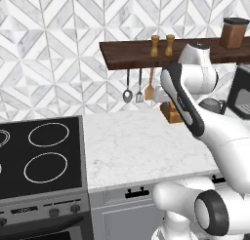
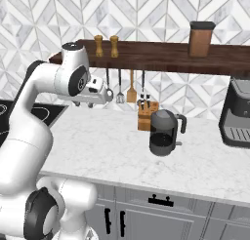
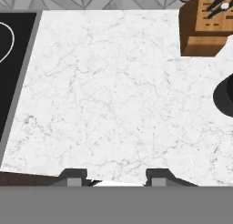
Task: Navigate to the fridge.
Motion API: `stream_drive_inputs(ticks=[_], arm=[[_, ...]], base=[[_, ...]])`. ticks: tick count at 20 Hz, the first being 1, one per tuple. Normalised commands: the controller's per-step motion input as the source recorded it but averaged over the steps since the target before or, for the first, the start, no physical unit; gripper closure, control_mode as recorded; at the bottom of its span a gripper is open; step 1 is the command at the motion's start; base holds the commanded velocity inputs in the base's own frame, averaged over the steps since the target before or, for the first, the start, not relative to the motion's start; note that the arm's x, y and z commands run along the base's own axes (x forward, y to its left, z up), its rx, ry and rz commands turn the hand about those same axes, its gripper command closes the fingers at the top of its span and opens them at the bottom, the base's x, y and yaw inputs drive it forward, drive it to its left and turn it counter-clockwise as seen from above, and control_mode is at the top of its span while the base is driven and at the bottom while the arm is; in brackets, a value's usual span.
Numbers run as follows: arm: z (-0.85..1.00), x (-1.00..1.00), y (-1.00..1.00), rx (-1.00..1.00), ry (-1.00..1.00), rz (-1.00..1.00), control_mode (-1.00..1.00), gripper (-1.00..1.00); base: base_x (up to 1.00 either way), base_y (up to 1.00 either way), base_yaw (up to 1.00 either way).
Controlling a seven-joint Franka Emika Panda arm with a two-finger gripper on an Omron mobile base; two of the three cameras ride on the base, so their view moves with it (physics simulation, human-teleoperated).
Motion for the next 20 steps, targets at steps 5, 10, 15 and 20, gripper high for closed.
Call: stream_drive_inputs(ticks=[5,10,15,20], arm=[[-0.18,-0.57,-0.03,0.00,0.00,0.00,-1.00,-1.00],[-0.53,-0.97,-0.10,0.00,0.00,0.00,-1.00,-1.00],[-0.28,-0.34,0.00,0.00,0.03,0.00,1.00,-1.00],[0.00,0.00,0.00,0.00,0.00,0.00,1.00,-1.00]], base=[[0.00,0.00,0.00],[0.00,0.00,0.00],[-0.15,0.00,0.00],[-0.52,0.00,-0.08]])
